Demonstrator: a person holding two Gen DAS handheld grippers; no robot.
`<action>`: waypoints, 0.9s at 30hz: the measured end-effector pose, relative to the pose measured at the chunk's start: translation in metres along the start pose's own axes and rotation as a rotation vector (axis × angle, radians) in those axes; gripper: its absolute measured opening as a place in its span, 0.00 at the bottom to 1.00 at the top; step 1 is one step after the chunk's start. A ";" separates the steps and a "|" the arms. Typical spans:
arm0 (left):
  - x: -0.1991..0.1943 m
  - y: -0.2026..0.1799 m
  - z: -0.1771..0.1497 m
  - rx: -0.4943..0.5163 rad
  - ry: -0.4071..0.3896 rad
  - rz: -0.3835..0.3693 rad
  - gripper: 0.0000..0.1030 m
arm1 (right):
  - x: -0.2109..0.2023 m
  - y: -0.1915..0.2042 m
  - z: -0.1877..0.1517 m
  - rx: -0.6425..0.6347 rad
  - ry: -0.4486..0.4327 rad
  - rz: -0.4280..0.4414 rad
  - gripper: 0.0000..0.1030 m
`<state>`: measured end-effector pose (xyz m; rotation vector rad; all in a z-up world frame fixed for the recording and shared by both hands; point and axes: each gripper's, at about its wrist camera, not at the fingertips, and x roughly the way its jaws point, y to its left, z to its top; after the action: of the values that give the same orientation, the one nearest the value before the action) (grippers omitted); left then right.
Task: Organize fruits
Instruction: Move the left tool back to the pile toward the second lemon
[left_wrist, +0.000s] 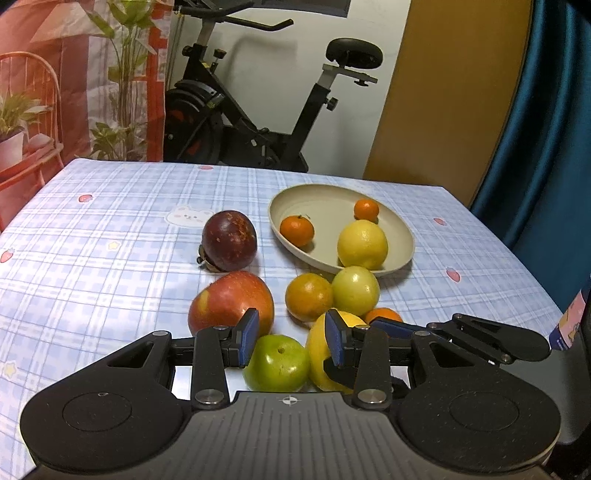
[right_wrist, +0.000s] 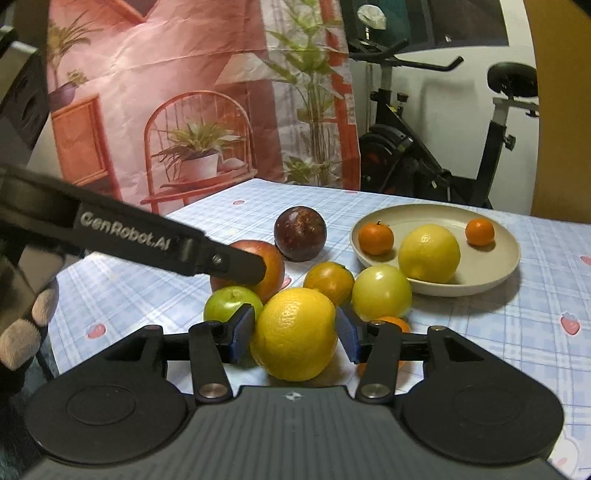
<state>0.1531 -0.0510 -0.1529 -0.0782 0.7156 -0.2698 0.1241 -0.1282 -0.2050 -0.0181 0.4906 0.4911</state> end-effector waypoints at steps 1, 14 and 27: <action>0.001 -0.001 -0.001 0.003 0.003 -0.004 0.40 | -0.001 0.000 -0.001 0.003 0.000 0.003 0.50; 0.003 0.009 -0.010 -0.032 0.017 -0.025 0.40 | -0.001 -0.001 -0.002 0.013 0.003 0.005 0.50; 0.010 -0.009 0.001 0.021 0.031 -0.099 0.40 | -0.006 0.001 -0.005 0.007 0.022 0.008 0.50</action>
<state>0.1588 -0.0622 -0.1573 -0.0901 0.7409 -0.3740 0.1165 -0.1306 -0.2064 -0.0150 0.5140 0.4972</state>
